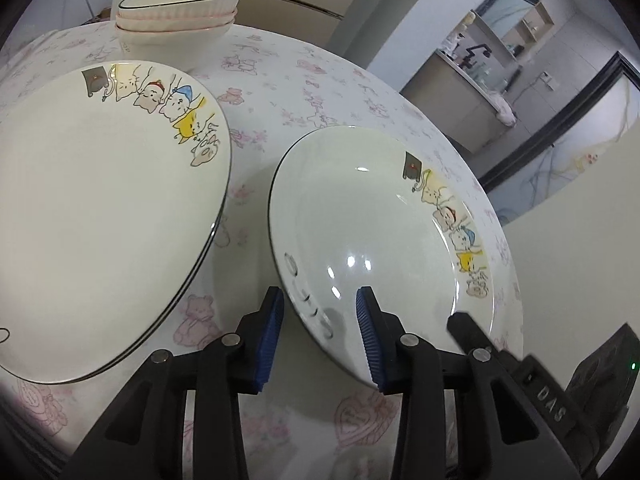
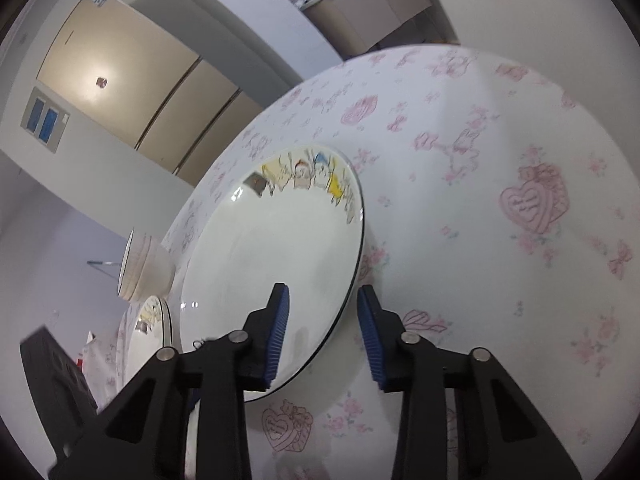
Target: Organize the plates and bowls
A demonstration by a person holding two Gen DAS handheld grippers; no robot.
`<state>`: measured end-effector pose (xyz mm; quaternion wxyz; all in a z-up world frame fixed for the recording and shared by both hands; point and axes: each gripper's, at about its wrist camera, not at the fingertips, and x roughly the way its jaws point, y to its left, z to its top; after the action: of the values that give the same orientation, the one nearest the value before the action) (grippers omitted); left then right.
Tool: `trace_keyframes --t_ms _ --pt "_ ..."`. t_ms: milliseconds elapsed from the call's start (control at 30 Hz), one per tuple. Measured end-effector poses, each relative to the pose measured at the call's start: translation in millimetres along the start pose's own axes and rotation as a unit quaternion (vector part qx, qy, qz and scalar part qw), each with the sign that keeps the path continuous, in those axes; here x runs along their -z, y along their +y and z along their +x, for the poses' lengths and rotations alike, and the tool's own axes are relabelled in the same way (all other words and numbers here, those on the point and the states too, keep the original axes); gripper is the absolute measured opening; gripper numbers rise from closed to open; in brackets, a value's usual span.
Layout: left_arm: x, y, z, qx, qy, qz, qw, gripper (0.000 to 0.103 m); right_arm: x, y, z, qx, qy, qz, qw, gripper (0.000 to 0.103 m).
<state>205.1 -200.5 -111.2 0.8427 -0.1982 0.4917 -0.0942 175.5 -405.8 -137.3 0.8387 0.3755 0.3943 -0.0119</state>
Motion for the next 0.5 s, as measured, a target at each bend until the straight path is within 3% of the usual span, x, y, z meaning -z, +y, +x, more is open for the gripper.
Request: trace_keyframes --t_ms 100,367,500 --pt "1.7 -1.2 1.8 -0.006 -0.015 -0.003 0.9999 0.032 -0.2 -1.2 0.4 -0.007 0.001 0.003 1.000 0.030" --pt "6.6 -5.4 1.2 -0.020 -0.028 0.016 0.9993 0.031 1.7 3.4 2.3 0.004 -0.005 -0.006 1.000 0.029" --pt "7.9 -7.5 1.4 -0.027 -0.030 0.025 0.9989 0.031 2.8 10.1 3.3 0.036 -0.006 -0.026 0.999 0.022"
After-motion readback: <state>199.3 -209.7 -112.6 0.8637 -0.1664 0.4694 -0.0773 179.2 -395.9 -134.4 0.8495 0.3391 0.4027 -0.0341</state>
